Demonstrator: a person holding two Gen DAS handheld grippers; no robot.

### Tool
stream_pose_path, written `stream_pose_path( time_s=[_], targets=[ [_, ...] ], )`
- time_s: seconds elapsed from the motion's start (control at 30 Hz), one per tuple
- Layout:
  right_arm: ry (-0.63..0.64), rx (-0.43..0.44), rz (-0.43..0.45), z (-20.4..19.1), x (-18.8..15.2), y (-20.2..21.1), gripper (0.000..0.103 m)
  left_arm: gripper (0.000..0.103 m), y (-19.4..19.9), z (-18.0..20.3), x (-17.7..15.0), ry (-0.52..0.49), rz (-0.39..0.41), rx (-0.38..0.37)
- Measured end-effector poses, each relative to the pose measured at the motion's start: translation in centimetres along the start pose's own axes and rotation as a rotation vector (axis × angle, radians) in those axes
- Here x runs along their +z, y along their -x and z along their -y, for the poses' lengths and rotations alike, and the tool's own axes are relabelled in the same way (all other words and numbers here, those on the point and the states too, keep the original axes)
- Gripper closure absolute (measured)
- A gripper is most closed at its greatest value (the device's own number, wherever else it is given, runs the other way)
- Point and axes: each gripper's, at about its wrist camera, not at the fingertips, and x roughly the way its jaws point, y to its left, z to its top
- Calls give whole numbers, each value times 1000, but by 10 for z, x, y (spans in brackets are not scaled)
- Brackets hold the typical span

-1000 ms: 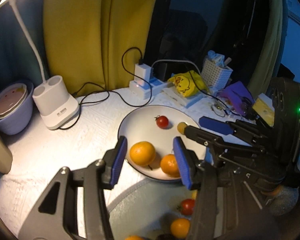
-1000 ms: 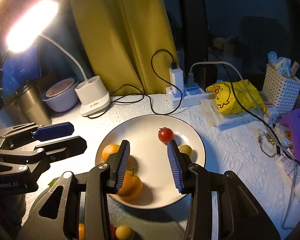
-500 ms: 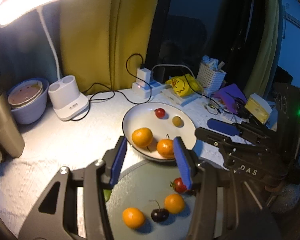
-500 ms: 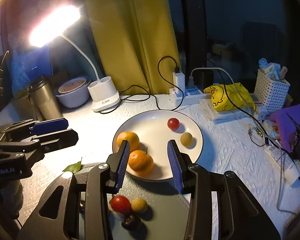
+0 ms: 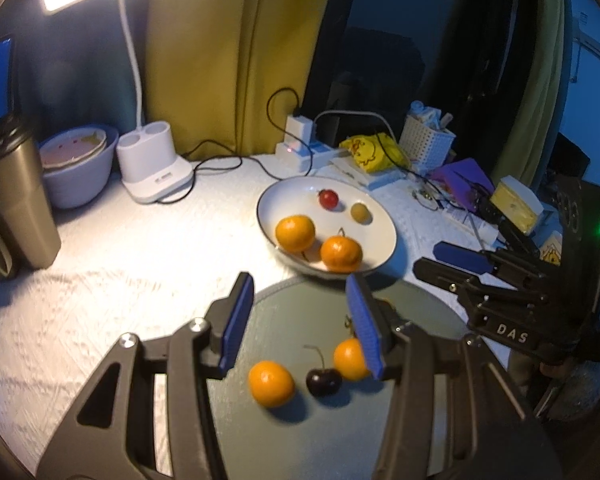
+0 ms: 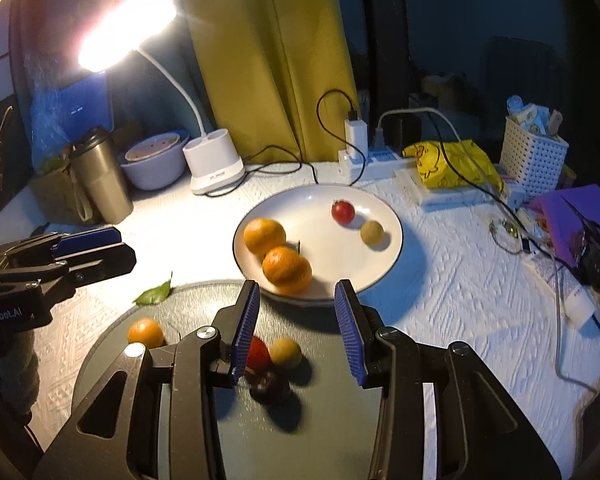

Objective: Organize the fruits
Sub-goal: 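Move both open tools back over the fruit tray, then grasp a dark cherry with the right tool while the left tool grasps a third orange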

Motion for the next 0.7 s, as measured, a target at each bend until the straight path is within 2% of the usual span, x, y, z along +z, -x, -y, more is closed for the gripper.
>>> stream_pose_path(
  time_s=[0.7],
  targets=[
    [14,53,-128,-10,-52,-14,61,53,-22,-18,-54,44,-118,28]
  ],
)
